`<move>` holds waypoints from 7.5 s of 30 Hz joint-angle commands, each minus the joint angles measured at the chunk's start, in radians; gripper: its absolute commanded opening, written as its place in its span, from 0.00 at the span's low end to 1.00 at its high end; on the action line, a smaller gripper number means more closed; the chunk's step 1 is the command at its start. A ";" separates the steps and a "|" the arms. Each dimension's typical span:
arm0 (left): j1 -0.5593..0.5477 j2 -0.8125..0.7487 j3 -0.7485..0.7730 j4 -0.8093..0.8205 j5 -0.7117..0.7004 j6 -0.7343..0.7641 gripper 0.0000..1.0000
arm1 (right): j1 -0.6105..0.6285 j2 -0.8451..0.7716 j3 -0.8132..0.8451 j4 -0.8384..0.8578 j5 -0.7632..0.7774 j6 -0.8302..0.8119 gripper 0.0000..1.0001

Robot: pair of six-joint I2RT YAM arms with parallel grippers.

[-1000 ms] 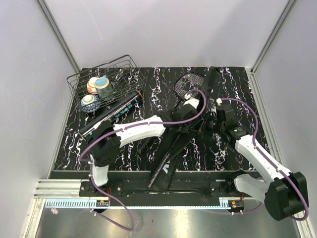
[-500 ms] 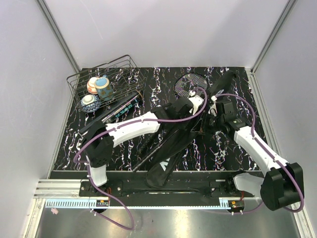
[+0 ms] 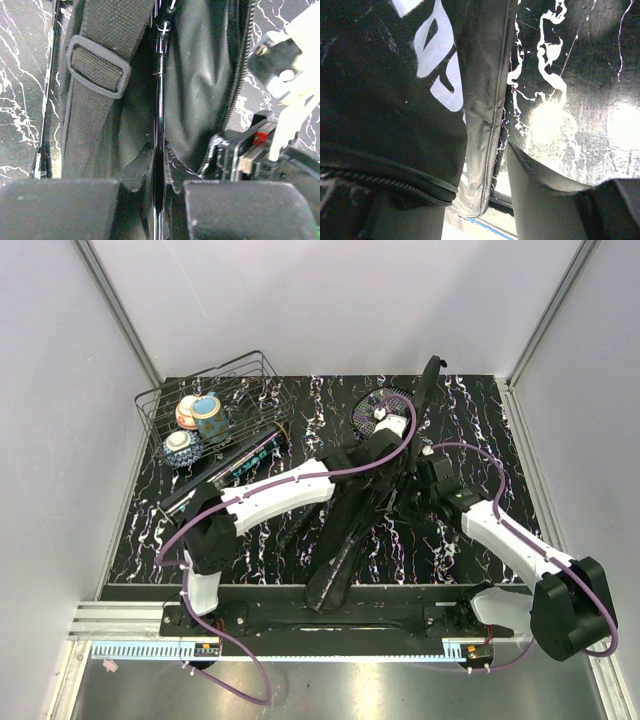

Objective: Pack up the badminton gear

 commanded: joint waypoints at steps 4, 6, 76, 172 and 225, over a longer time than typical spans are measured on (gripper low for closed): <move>-0.014 0.011 0.113 0.024 -0.078 -0.094 0.00 | 0.134 0.076 -0.020 0.113 0.108 0.121 0.52; -0.014 0.012 0.119 0.013 -0.095 -0.100 0.00 | 0.182 0.097 -0.037 0.156 0.120 0.167 0.50; 0.064 -0.046 -0.188 0.323 -0.061 -0.034 0.61 | -0.048 -0.165 -0.306 0.627 -0.597 0.252 0.00; 0.280 0.107 -0.197 0.044 0.109 0.199 0.75 | -0.378 -0.062 0.164 -0.070 0.346 -0.306 0.00; 0.175 -1.022 -0.779 0.044 0.237 0.171 0.00 | -0.376 0.372 0.575 -0.138 0.409 -0.268 0.00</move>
